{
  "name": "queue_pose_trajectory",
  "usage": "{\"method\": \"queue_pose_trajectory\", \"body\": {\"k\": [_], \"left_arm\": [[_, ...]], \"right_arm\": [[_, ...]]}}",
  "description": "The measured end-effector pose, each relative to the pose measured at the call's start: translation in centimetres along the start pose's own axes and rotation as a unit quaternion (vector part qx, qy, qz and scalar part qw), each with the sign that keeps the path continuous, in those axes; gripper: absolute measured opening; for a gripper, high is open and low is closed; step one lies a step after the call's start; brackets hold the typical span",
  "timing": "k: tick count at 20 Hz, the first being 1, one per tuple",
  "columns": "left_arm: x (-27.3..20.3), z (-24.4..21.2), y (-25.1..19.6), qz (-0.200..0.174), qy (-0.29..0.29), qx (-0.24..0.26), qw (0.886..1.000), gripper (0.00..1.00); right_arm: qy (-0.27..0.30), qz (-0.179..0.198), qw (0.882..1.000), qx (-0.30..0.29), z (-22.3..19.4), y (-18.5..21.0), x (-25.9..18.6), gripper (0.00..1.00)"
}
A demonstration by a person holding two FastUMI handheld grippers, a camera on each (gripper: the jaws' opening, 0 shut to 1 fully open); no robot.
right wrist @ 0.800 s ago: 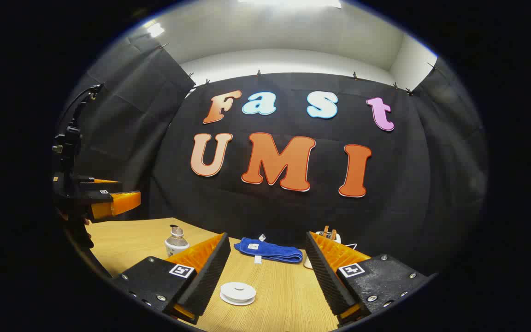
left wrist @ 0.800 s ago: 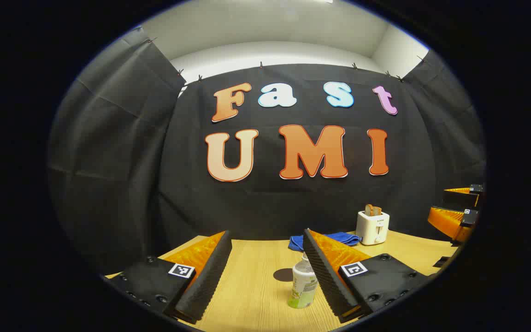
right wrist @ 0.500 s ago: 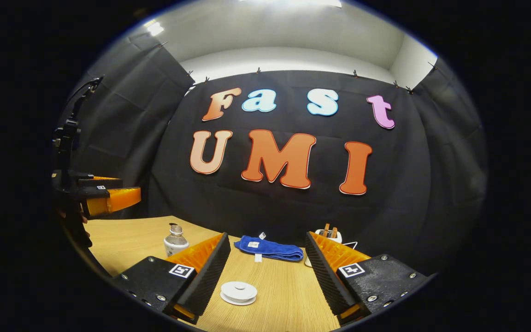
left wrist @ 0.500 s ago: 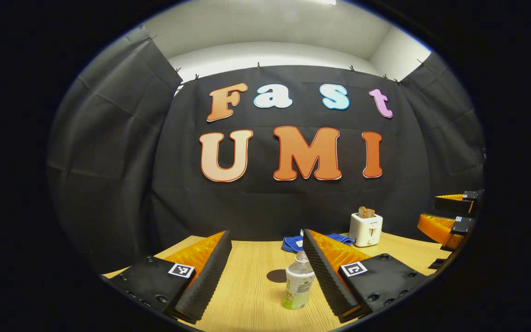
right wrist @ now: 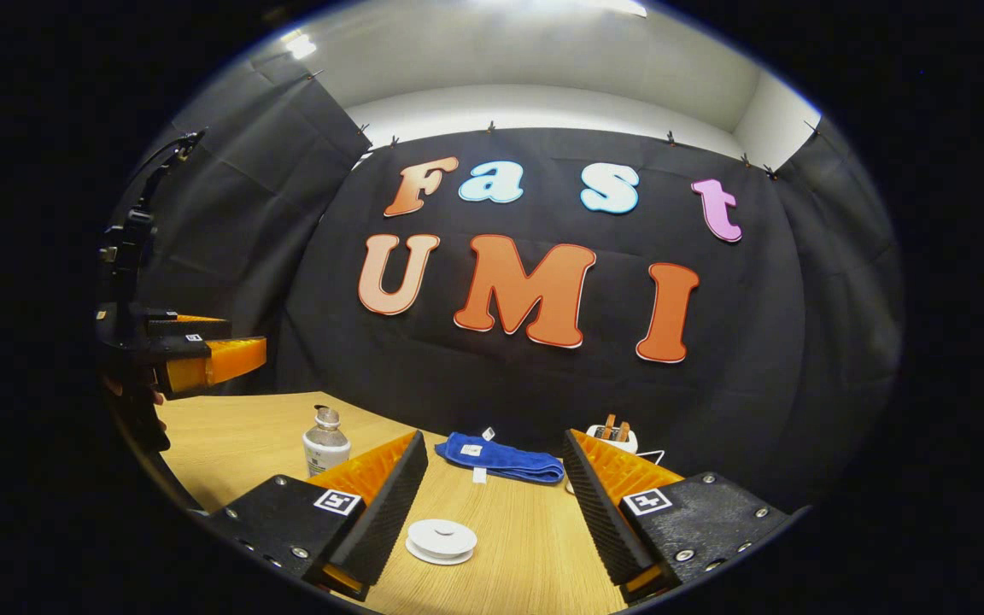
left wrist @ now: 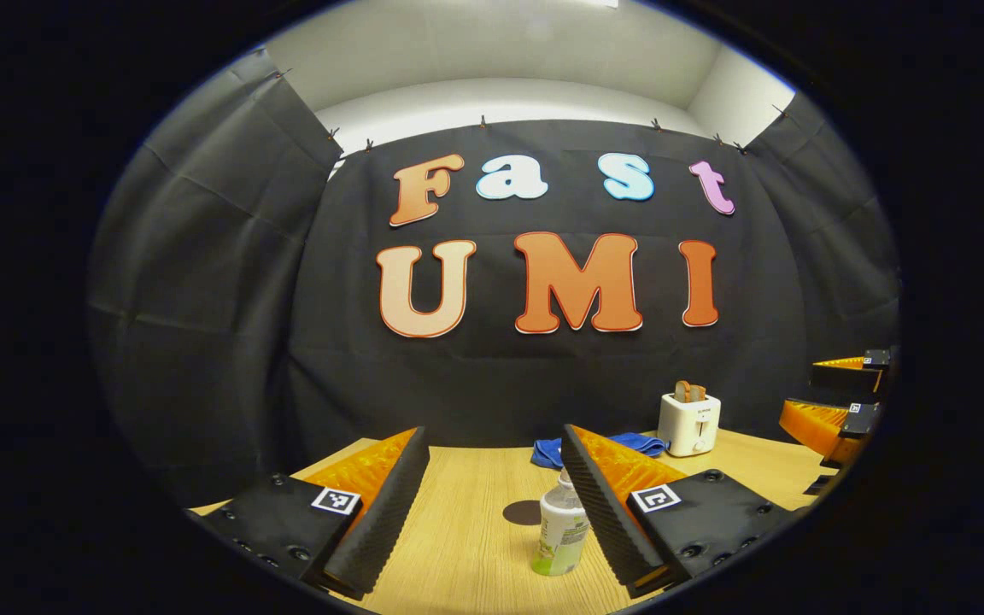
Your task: Open the teacup lid with one hand, grasp the water bottle and pour water into the teacup with the other hand; after pouring, place the water bottle on the coaster and then close the teacup lid.
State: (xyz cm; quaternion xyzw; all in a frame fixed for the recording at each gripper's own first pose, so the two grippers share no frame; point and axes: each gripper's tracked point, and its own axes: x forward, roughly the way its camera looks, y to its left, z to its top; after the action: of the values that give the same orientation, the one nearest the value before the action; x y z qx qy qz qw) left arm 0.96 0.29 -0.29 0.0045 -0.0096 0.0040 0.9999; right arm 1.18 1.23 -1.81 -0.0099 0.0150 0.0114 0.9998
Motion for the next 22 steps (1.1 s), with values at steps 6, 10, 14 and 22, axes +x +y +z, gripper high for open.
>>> {"method": "queue_pose_trajectory", "body": {"k": [6, 10, 14, 22], "left_arm": [[-0.1, 0.4, -0.7, -0.007, -0.020, 0.008, 1.000, 0.99], [0.0, -1.0, -1.0, -0.010, -0.010, 0.011, 1.000, 0.99], [-0.1, -1.0, -1.0, -0.005, -0.012, 0.029, 0.999, 0.99], [0.3, -2.2, -2.9, -0.027, -0.011, 0.029, 0.999, 0.96]], "right_arm": [[0.020, -0.001, 1.000, 0.016, -2.2, -0.4, 1.1, 0.95], [0.043, 0.012, 0.998, 0.035, -4.8, 0.5, 2.1, 0.96], [0.086, 0.017, 0.996, 0.028, -8.6, 1.3, 3.4, 0.96], [0.163, 0.051, 0.984, 0.053, -15.5, 3.6, 6.4, 0.86]]}}
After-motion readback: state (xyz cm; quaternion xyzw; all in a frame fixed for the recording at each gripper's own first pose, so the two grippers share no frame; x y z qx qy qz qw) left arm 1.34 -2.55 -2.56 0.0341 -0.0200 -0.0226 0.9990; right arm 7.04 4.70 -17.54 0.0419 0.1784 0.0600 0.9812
